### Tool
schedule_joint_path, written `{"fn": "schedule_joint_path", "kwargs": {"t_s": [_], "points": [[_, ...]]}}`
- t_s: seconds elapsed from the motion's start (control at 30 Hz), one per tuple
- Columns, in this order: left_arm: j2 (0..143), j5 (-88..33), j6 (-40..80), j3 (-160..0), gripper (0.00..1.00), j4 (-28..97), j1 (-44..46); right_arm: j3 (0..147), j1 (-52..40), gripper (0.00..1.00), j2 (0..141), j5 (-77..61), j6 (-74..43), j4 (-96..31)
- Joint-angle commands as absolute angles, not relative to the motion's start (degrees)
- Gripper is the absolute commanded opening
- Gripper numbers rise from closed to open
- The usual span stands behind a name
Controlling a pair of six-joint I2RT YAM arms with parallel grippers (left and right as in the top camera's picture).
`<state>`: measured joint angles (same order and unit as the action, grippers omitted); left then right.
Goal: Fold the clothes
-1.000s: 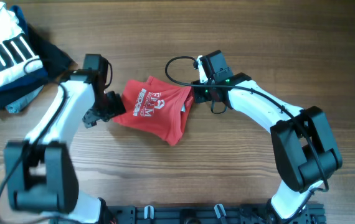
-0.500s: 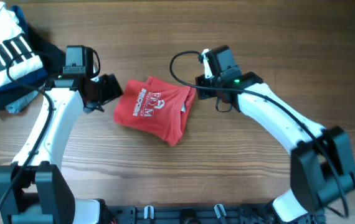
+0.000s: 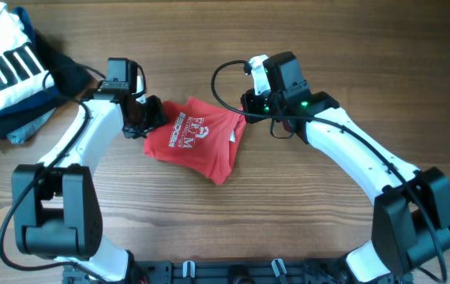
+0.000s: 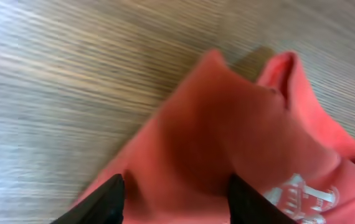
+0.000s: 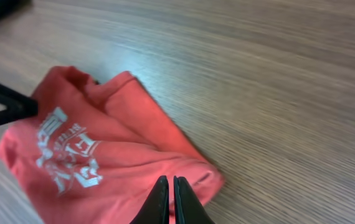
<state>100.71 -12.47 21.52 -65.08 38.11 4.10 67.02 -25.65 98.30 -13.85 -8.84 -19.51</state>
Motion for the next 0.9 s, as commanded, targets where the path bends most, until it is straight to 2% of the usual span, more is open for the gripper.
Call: {"fn": "schedule_joint_path", "kwargs": {"t_s": [0.0, 0.17, 0.3, 0.37, 0.4, 0.47, 0.63, 0.87], "points": [[100.7, -16.6, 19.7, -65.1, 0.51, 36.6, 4.8, 67.5, -25.5, 0.04, 102.9, -20.4, -7.5, -18.6], [100.7, -16.6, 20.0, -65.1, 0.51, 36.3, 4.7, 67.5, -25.5, 0.04, 108.2, -25.8, -6.0, -18.0], [100.6, -19.1, 19.9, -65.1, 0.53, 35.5, 4.7, 67.5, -25.5, 0.04, 111.6, -24.6, -6.2, -17.4], [100.6, -20.2, 20.0, -65.1, 0.56, 35.3, 4.7, 67.5, -25.5, 0.04, 113.1, -24.0, -7.4, -17.0], [100.5, -20.4, 20.0, -65.2, 0.64, 35.2, 4.7, 67.5, -25.0, 0.04, 113.4, -24.0, -7.7, -16.9], [100.0, -20.6, 19.9, -65.5, 0.73, 35.1, 4.6, 67.5, -24.4, 0.04, 113.4, -24.0, -7.8, -16.5], [96.3, -24.8, 19.9, -66.1, 0.79, 31.7, 4.2, 67.5, -23.5, 0.05, 113.4, -24.0, -8.8, -16.6], [95.8, -27.6, 19.7, -65.8, 0.78, 30.3, 4.3, 67.5, -23.5, 0.04, 113.5, -24.0, -9.0, -16.5]]}}
